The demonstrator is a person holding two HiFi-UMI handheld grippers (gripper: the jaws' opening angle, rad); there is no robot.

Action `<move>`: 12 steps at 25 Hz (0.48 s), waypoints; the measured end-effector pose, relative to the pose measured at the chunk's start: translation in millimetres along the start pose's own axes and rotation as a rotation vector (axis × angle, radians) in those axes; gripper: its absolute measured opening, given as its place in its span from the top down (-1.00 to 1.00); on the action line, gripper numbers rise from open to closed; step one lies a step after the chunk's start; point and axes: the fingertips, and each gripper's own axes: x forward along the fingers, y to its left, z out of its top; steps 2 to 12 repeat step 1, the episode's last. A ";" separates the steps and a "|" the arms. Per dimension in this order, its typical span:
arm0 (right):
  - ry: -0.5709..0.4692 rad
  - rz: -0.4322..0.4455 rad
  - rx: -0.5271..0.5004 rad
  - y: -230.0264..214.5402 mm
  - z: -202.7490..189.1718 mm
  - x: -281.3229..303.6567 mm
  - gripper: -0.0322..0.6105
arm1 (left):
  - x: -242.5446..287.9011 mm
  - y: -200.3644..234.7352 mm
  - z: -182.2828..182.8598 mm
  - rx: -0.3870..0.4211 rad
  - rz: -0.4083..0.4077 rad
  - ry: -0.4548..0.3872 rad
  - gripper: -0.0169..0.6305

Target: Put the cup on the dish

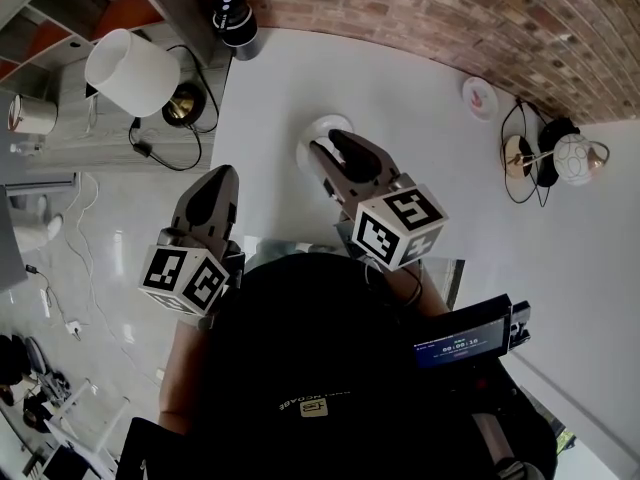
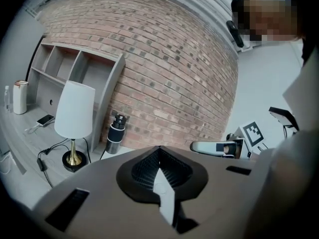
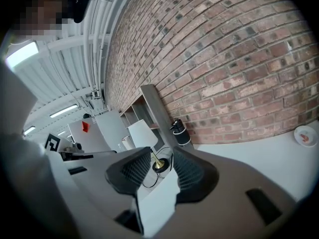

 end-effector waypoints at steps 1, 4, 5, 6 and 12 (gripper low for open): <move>0.000 -0.002 0.002 -1.2 -0.1 -0.7 0.44 | 0.4 -0.6 1.1 -0.009 -0.002 -0.008 0.93; 0.000 -0.002 0.002 -1.2 -0.1 -0.7 0.44 | 0.4 -0.6 1.1 -0.009 -0.002 -0.008 0.93; 0.000 -0.002 0.002 -1.2 -0.1 -0.7 0.44 | 0.4 -0.6 1.1 -0.009 -0.002 -0.008 0.93; 0.000 -0.002 0.002 -1.2 -0.1 -0.7 0.44 | 0.4 -0.6 1.1 -0.009 -0.002 -0.008 0.93; 0.000 -0.002 0.002 -1.2 -0.1 -0.7 0.44 | 0.4 -0.6 1.1 -0.009 -0.002 -0.008 0.93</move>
